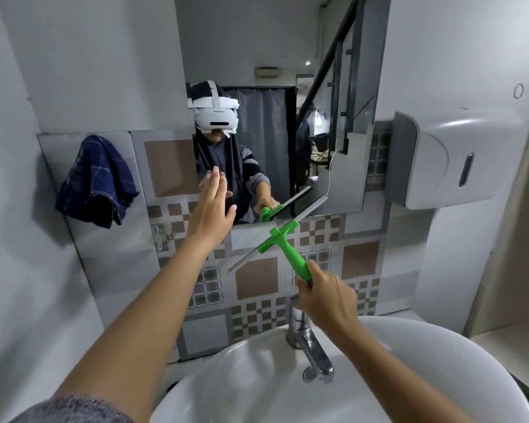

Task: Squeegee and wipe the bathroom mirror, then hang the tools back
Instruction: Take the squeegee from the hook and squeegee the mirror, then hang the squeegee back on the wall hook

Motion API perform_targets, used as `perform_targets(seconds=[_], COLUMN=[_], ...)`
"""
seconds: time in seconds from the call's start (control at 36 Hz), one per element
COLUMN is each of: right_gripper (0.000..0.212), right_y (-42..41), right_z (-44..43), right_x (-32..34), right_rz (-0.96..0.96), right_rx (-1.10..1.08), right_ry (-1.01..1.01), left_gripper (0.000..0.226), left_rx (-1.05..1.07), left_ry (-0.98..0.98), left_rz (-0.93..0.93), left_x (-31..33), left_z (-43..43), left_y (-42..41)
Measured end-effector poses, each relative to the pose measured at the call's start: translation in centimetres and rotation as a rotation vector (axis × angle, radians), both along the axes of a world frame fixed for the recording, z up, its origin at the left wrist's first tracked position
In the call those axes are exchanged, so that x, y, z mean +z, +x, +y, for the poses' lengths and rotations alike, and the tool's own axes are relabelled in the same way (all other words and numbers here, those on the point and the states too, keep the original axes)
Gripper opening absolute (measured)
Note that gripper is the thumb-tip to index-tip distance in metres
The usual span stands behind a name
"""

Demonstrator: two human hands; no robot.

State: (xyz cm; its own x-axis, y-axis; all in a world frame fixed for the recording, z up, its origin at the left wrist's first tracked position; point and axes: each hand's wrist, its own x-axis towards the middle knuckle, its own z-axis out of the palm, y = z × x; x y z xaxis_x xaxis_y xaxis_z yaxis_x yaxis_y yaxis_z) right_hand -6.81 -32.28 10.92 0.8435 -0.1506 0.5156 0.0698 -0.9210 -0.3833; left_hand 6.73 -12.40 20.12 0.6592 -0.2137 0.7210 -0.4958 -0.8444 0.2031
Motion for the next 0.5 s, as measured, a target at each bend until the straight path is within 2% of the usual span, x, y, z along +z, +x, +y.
perform_targets(seconds=[0.17, 0.25, 0.36, 0.5], right_gripper=[0.029, 0.035, 0.048, 0.046], right_y=[-0.5, -0.3, -0.8, -1.2], right_z=[-2.4, -3.6, -4.8, -5.4], right_x=[2.7, 4.5, 7.4, 10.3], right_rz=[-0.064, -0.069, -0.018, -0.066], right_rx=[0.171, 0.222, 0.321, 0.405], right_ry=[-0.068, -0.159, -0.257, -0.478], left_gripper=[0.06, 0.058, 0.056, 0.057], left_rx=[-0.25, -0.337, -0.361, -0.329], left_ry=[0.089, 0.177, 0.259, 0.314], left_rz=[0.063, 0.108, 0.089, 0.024], left_x=[-0.1, -0.1, -0.5, -1.2], left_z=[-2.7, -3.3, -3.7, -3.7], left_y=[-3.8, -5.7, -7.4, -9.0])
